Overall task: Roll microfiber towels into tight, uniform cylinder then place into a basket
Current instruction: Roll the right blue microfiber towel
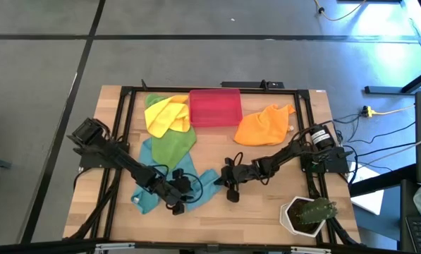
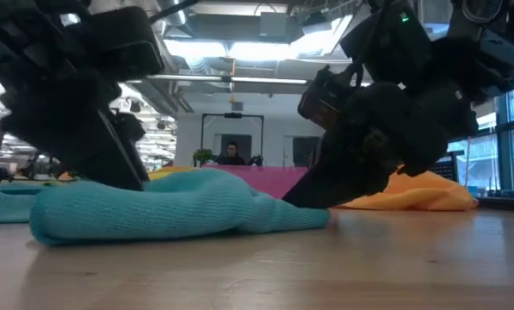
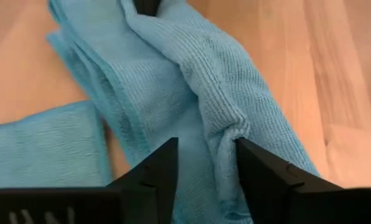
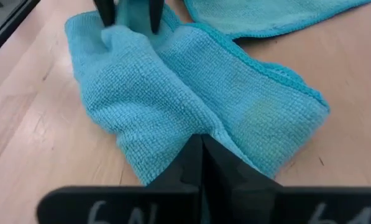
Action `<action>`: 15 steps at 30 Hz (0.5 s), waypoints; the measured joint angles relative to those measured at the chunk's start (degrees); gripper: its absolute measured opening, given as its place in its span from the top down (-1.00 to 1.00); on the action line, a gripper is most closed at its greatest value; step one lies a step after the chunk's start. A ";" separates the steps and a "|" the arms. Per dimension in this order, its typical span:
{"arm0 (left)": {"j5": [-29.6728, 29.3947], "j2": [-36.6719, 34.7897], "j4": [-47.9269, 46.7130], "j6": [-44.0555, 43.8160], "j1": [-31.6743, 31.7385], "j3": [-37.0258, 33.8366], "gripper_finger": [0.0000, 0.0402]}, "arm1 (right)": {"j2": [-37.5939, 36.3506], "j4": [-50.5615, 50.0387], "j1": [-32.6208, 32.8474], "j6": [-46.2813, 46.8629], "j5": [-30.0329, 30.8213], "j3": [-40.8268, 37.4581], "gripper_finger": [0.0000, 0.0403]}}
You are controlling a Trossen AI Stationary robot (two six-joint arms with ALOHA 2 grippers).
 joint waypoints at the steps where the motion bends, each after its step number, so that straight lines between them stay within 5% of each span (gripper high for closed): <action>1: -0.17 -1.20 -1.70 -0.10 -0.01 0.00 0.24 | 0.00 -0.65 0.02 0.93 0.02 0.07 0.96; 10: -10.54 -12.66 -5.37 2.68 -3.15 0.02 0.22 | -1.67 -6.00 0.04 4.22 2.87 0.15 0.97; 15: -13.78 -12.29 1.80 8.98 -5.37 0.03 0.22 | -6.27 -15.35 0.06 5.79 11.70 -0.20 0.97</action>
